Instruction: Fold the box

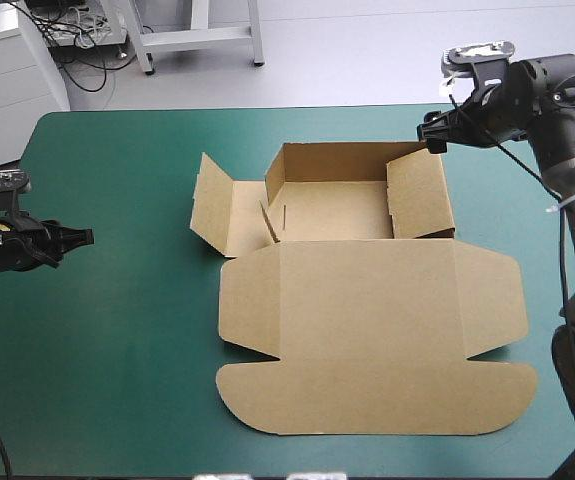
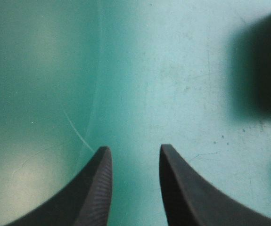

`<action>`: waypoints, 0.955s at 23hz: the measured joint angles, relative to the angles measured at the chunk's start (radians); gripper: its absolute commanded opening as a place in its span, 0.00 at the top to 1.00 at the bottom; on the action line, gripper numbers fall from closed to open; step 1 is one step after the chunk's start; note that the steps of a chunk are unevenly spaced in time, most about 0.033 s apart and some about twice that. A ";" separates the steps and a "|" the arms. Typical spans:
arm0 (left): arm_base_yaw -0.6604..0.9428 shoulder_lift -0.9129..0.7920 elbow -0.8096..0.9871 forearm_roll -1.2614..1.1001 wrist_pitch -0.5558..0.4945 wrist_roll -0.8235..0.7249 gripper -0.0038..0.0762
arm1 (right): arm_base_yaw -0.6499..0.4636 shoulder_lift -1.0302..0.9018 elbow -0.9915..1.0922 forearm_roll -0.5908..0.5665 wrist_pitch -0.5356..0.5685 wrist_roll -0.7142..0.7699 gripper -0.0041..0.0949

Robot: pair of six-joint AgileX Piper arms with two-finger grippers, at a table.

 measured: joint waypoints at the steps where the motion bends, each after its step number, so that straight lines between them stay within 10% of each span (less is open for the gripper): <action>1: 0.000 0.000 0.000 0.000 0.000 0.000 0.65 | 0.000 -0.008 0.000 0.000 0.000 0.002 0.10; 22: 0.000 0.000 0.000 0.000 0.019 0.003 0.65 | 0.000 0.265 0.000 0.010 0.000 0.029 0.12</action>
